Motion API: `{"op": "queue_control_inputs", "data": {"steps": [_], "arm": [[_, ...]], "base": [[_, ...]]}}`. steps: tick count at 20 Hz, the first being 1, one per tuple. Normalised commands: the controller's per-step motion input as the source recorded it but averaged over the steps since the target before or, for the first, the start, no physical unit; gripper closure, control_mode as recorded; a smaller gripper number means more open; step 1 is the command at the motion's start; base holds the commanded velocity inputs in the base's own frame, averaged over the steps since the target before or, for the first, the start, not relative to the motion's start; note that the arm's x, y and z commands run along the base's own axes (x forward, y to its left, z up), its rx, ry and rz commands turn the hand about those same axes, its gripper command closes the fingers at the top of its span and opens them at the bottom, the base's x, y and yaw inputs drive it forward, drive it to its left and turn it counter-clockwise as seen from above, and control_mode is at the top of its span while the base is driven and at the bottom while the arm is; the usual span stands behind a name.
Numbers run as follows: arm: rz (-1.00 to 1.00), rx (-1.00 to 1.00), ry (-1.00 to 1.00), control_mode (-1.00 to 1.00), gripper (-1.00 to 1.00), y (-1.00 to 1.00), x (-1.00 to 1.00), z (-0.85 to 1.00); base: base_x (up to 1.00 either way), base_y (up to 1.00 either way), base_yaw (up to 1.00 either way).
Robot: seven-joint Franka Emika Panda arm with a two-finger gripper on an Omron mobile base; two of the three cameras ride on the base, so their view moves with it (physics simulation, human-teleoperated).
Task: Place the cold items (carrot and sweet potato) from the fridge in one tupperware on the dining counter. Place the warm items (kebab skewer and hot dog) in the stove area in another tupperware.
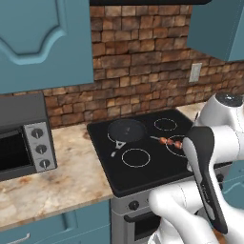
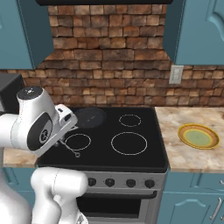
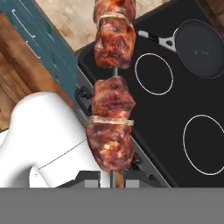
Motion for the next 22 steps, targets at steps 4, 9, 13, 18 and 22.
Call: {"op": "queue_control_inputs", "data": {"steps": [4, 9, 13, 18, 22], "arm": [[0.00, 0.00, 0.00, 1.00, 1.00, 0.00, 0.00, 0.00], [0.00, 0.00, 0.00, 1.00, 1.00, 0.00, 0.00, 0.00], [0.00, 0.00, 0.00, 1.00, 1.00, 0.00, 0.00, 0.00], [0.00, 0.00, 0.00, 1.00, 1.00, 0.00, 0.00, 0.00], [0.00, 0.00, 0.00, 1.00, 1.00, 0.00, 0.00, 0.00]], "base": [[-0.26, 0.00, 0.06], [-0.94, 0.00, 0.56], [-1.00, 0.24, 0.72], [-0.80, 0.31, 0.86], [-0.39, 0.32, 0.99]]}}
